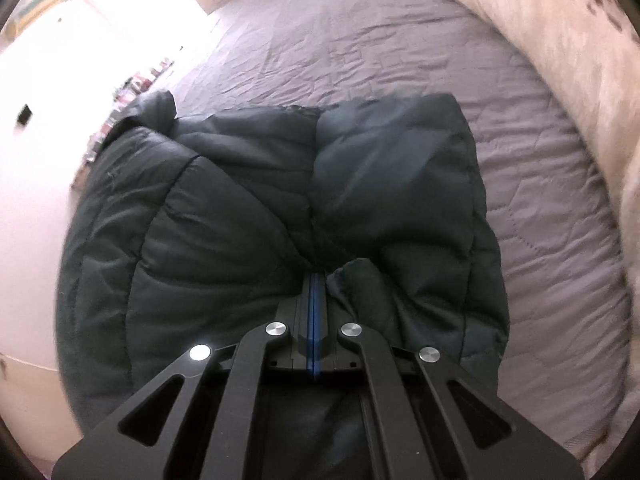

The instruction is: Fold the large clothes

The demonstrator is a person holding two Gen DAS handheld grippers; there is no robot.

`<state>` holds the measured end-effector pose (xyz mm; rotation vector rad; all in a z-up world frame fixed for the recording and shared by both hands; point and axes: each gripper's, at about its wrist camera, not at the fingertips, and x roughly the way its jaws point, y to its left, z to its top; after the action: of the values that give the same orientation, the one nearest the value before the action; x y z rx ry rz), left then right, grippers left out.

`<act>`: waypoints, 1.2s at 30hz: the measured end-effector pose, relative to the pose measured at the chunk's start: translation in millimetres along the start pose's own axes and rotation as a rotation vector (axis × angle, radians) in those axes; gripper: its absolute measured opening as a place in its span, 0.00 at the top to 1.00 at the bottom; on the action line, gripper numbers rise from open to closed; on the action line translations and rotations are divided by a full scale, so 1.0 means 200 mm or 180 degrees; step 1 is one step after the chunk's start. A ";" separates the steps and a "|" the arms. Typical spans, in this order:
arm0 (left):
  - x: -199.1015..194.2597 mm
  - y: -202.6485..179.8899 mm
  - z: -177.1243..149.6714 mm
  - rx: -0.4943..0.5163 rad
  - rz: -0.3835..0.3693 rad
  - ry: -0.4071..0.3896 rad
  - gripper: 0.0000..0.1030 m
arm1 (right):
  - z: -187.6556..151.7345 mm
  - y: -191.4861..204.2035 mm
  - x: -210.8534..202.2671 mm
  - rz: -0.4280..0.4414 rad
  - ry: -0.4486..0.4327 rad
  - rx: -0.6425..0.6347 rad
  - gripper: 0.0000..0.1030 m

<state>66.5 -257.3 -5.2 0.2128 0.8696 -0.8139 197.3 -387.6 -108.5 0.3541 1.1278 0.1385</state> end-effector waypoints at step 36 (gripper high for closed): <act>-0.01 0.57 -0.08 -0.1111 0.0740 -0.0053 0.50 | -0.69 0.05 -0.29 0.0008 -0.0364 0.0156 1.00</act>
<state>137.8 -169.8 -30.0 -0.0013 0.9367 -0.4379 49.1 -365.7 -106.8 0.4023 1.0189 0.0918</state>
